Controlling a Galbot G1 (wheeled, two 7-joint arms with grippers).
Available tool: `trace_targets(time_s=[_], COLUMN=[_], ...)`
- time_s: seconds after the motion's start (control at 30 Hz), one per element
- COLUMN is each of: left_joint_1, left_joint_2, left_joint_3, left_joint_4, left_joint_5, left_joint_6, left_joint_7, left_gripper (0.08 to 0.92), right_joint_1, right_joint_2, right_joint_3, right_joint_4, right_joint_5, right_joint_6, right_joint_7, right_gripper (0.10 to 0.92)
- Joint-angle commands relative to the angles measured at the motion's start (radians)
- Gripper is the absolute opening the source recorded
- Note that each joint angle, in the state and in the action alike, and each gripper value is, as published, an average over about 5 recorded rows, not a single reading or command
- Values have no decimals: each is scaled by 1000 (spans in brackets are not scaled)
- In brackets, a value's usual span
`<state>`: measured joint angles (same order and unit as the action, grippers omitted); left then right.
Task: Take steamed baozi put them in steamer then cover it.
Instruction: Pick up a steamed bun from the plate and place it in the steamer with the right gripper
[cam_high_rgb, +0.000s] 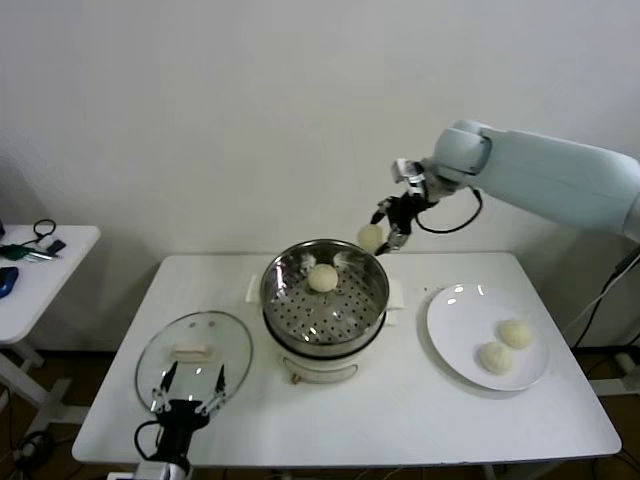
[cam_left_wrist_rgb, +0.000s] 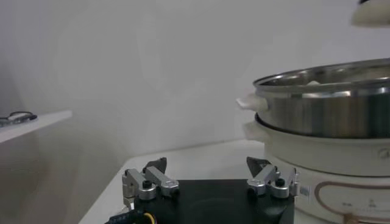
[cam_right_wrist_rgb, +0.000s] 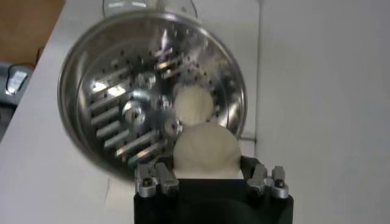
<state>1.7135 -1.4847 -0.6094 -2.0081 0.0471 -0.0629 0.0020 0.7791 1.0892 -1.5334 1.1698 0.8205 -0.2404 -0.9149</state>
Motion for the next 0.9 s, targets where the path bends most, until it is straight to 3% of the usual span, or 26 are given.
trace_targets(time_s=[0.03,0.4,0.9], left_joint_1=[-3,-7,-23], left_joint_2=[6,19,30], left_joint_3=[3,-4,-17], left_joint_4=[-5,-1,18], left_joint_5=[1,-10,-21], left_joint_6=[-2,3,5], left_joint_7=[2,-1,0], left_gripper=[823,823,823], right_joint_1=[23,-102,-186], right_joint_2=[152,262,299], right_joint_3=[-42,-49,-80], right_joint_4=[34,3,-40], right_joint_5=[135,117,75], right_joint_6=[-68,-97,-94], right_joint_7=[107,162,139], right_gripper=[704,704,710])
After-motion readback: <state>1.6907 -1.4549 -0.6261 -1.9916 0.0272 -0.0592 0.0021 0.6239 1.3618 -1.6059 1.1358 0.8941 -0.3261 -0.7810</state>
